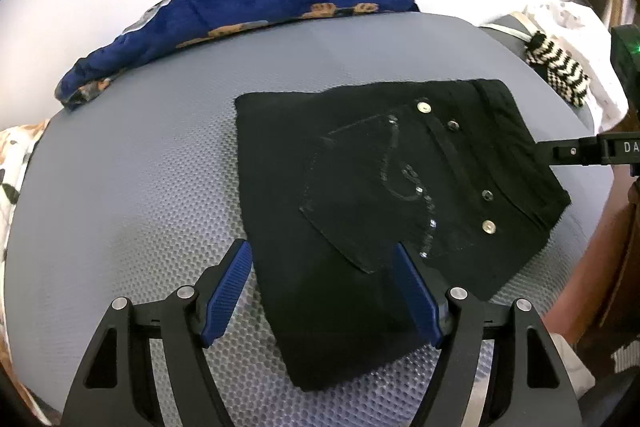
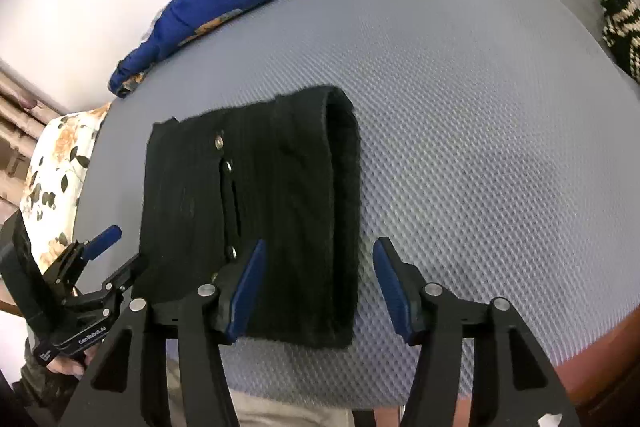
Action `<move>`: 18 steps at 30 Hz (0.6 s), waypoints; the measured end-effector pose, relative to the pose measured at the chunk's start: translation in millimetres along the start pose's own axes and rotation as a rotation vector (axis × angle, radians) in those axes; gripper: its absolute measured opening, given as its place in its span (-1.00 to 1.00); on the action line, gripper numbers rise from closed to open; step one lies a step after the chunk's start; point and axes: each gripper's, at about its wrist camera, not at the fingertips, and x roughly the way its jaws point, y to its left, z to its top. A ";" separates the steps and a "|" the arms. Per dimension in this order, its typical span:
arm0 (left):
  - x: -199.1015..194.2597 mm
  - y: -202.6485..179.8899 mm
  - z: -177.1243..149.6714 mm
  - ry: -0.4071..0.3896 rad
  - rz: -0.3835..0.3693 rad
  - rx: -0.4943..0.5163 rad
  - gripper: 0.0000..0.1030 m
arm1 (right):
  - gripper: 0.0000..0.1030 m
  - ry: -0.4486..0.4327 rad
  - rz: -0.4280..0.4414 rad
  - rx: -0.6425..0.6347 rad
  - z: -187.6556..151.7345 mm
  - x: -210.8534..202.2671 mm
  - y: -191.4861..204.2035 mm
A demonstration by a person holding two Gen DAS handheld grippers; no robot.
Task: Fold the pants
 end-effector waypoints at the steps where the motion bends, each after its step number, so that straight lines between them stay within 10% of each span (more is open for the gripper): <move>1: 0.2 2.0 1.1 -0.001 0.004 -0.007 0.42 | 0.03 -0.007 -0.003 -0.008 1.4 1.5 1.6; 18: 20.1 48.7 12.3 0.051 -0.053 -0.195 0.43 | 0.12 0.041 0.062 0.071 3.0 32.3 -25.4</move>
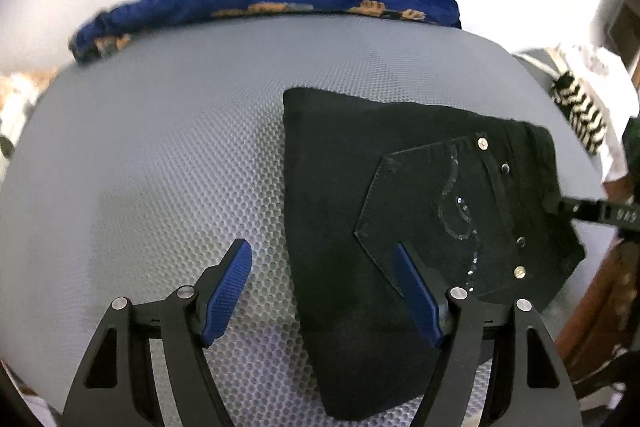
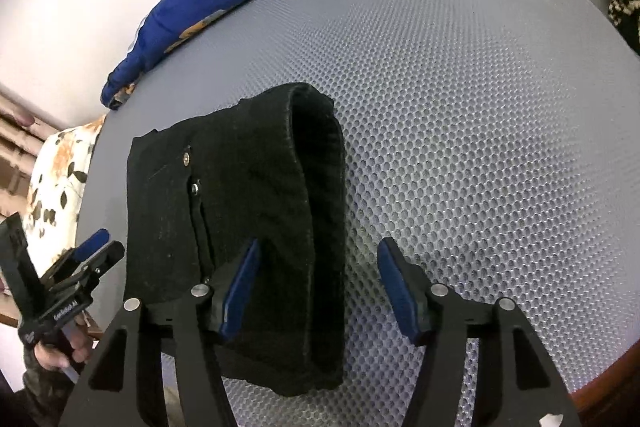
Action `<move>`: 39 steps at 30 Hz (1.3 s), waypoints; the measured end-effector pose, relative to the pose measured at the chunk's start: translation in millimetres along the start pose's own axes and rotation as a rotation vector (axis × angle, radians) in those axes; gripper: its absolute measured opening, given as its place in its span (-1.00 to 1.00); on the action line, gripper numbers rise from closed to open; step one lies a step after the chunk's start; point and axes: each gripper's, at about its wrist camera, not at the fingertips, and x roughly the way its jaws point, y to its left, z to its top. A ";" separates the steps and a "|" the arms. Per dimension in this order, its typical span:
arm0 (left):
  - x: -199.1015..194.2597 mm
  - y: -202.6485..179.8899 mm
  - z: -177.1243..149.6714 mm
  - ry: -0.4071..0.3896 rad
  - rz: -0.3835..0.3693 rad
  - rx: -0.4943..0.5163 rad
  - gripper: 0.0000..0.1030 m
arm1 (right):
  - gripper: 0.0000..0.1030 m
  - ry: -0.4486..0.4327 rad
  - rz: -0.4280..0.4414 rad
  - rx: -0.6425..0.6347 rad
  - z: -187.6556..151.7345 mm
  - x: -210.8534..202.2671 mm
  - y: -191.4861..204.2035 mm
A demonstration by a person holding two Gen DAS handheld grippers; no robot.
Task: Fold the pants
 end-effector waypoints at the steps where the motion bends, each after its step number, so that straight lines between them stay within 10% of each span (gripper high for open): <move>1: 1.3 3.3 1.2 0.009 -0.016 -0.019 0.42 | 0.12 0.006 0.015 0.007 0.8 1.2 -2.5; 15: 22.8 33.8 9.7 0.121 -0.246 -0.181 0.42 | 0.12 0.084 0.276 0.111 5.0 13.0 -49.4; 39: 49.4 10.4 20.3 0.129 -0.372 -0.128 0.42 | -0.17 0.226 0.464 0.036 30.9 31.3 -64.9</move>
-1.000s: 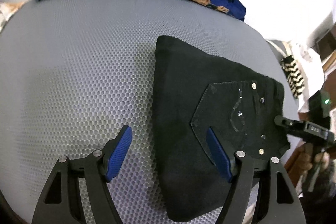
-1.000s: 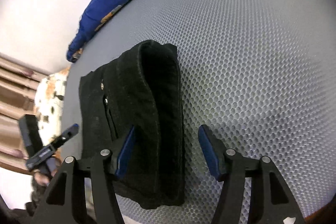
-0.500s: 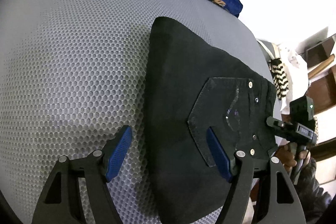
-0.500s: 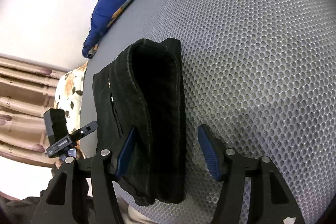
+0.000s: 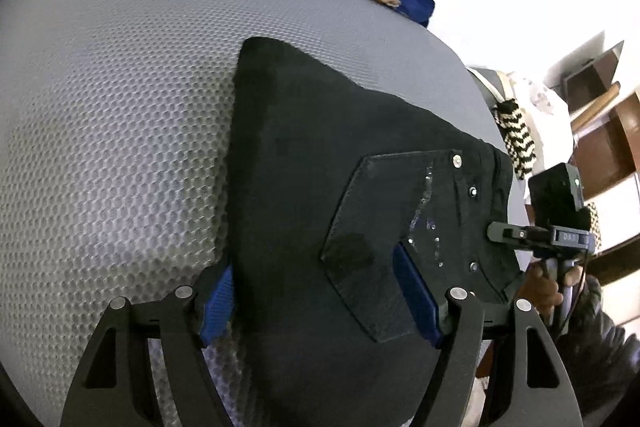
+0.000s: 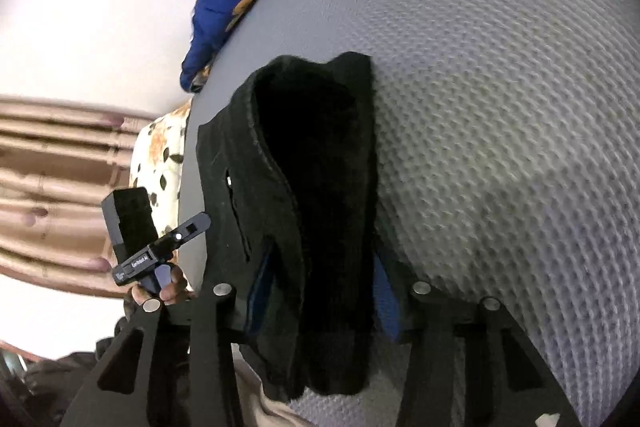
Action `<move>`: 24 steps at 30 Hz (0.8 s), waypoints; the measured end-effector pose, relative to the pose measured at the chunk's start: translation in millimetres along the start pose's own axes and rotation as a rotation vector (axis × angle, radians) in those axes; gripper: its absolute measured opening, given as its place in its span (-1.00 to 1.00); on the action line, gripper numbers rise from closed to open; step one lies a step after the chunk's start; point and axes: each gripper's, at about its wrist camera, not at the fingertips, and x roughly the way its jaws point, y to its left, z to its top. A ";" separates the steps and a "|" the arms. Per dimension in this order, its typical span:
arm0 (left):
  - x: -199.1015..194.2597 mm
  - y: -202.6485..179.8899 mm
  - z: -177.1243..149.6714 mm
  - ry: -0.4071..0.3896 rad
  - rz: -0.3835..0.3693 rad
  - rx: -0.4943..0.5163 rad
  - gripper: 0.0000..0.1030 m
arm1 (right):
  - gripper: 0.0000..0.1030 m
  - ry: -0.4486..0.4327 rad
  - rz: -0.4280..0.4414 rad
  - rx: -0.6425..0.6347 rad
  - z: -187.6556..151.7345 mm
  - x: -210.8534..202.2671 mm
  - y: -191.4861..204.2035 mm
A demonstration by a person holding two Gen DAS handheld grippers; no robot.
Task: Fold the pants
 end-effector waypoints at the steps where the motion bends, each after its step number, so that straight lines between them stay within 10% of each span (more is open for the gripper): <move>1: 0.9 -0.7 0.9 -0.002 -0.004 0.004 0.42 | -0.17 0.001 0.008 -0.001 0.0 1.6 1.4; 10: 4.6 -4.2 5.2 -0.017 0.075 -0.010 -0.11 | -0.21 -0.021 0.039 0.025 3.0 13.1 5.5; 24: 8.0 -8.5 7.8 -0.010 0.148 -0.014 -0.14 | -0.22 -0.009 -0.049 0.018 10.8 24.7 28.5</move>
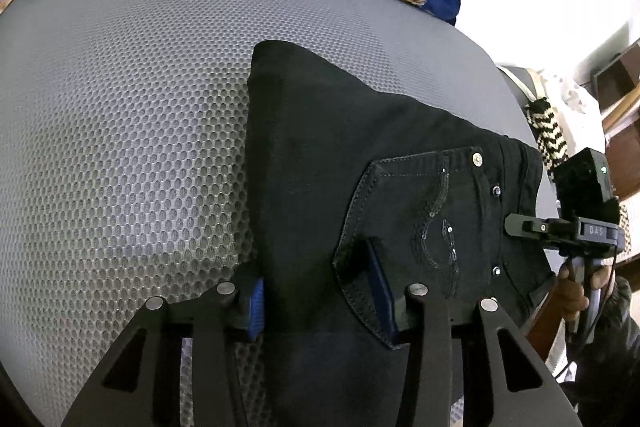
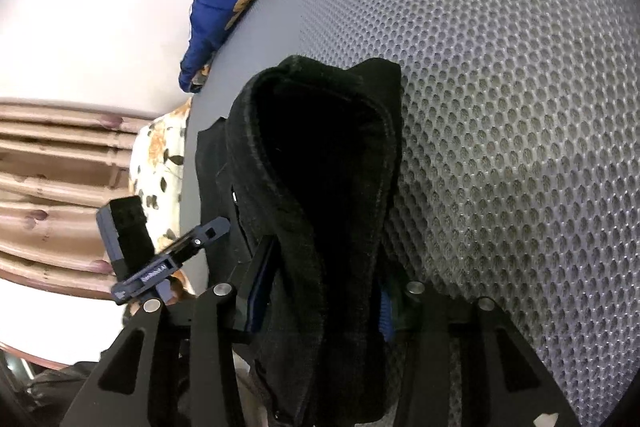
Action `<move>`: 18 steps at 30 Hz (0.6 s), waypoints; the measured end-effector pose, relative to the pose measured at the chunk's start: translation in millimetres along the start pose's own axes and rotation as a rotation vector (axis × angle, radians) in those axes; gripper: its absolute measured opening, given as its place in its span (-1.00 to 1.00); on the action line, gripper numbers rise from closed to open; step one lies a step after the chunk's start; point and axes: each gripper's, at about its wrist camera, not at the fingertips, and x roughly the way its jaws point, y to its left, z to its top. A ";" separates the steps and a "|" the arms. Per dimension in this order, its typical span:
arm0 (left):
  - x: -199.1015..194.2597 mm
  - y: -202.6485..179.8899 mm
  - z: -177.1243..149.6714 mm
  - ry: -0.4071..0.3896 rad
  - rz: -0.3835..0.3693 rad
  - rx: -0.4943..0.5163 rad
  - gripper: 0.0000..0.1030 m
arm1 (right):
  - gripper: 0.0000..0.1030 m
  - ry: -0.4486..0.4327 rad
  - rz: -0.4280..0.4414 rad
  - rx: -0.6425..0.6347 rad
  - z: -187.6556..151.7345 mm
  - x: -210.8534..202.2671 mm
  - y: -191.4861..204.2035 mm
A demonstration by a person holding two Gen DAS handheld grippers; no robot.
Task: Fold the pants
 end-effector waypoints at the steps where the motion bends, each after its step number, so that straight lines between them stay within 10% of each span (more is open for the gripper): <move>1: 0.0 0.0 0.4 -0.005 0.002 -0.009 -0.14 | -0.21 -0.008 -0.018 -0.004 -0.2 1.4 3.7; 18: -27.5 -2.6 -3.3 -0.077 0.015 0.016 -0.69 | -0.55 -0.127 -0.116 -0.055 -11.9 -2.1 60.0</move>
